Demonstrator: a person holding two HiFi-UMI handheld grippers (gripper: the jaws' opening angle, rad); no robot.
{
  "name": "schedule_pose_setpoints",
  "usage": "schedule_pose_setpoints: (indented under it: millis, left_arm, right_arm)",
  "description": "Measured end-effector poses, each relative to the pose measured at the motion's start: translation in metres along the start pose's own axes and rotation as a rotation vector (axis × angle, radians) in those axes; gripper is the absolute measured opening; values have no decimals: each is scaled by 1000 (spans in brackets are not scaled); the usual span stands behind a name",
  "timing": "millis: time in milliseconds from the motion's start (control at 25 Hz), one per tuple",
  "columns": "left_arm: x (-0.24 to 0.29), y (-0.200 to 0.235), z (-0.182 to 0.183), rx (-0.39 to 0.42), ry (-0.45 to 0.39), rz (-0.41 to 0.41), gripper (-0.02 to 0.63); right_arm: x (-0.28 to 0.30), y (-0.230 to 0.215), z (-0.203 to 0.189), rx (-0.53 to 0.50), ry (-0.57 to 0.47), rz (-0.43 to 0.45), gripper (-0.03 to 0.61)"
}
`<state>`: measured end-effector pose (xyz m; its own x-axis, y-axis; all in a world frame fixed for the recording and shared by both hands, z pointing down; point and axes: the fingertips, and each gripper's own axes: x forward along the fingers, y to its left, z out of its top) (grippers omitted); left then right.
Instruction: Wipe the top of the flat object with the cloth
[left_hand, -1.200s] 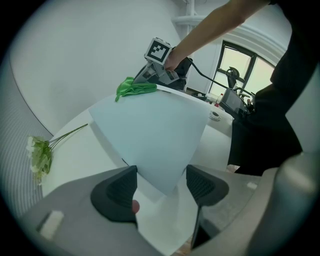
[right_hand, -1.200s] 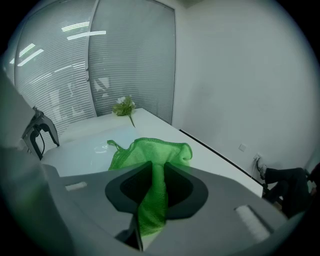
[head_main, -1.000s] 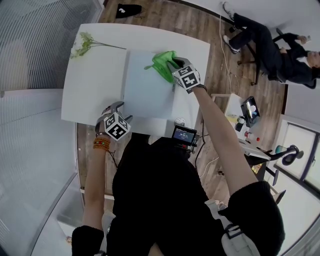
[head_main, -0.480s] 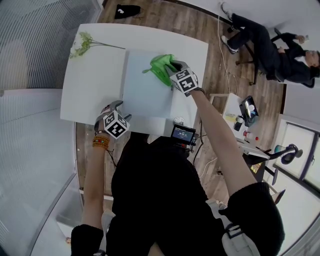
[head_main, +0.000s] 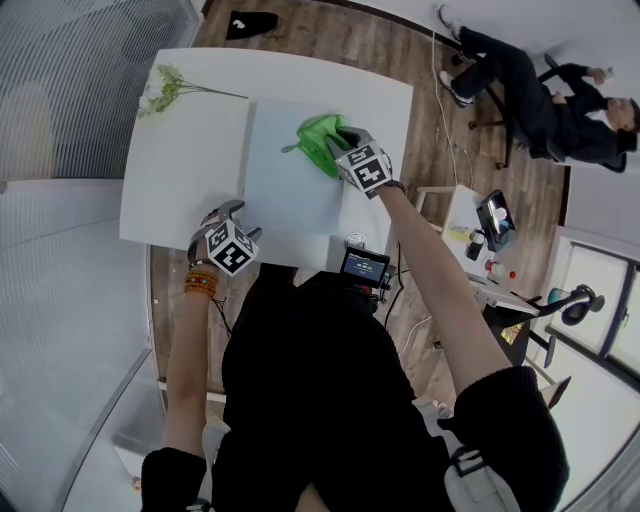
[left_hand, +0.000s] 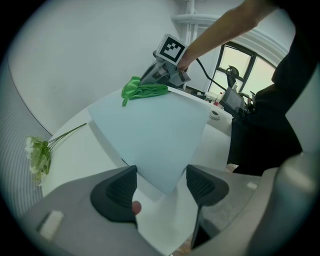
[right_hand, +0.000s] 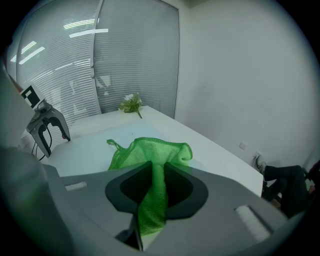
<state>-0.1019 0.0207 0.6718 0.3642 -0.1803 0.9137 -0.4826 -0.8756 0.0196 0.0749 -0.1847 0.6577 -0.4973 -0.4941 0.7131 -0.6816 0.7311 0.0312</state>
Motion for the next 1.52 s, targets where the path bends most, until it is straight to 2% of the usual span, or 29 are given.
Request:
schedule_pose_setpoints:
  millis: [1520]
  left_arm:
    - [0, 2, -1, -7, 6, 28, 316]
  right_arm:
    - [-34, 71, -32, 7, 56, 21, 89]
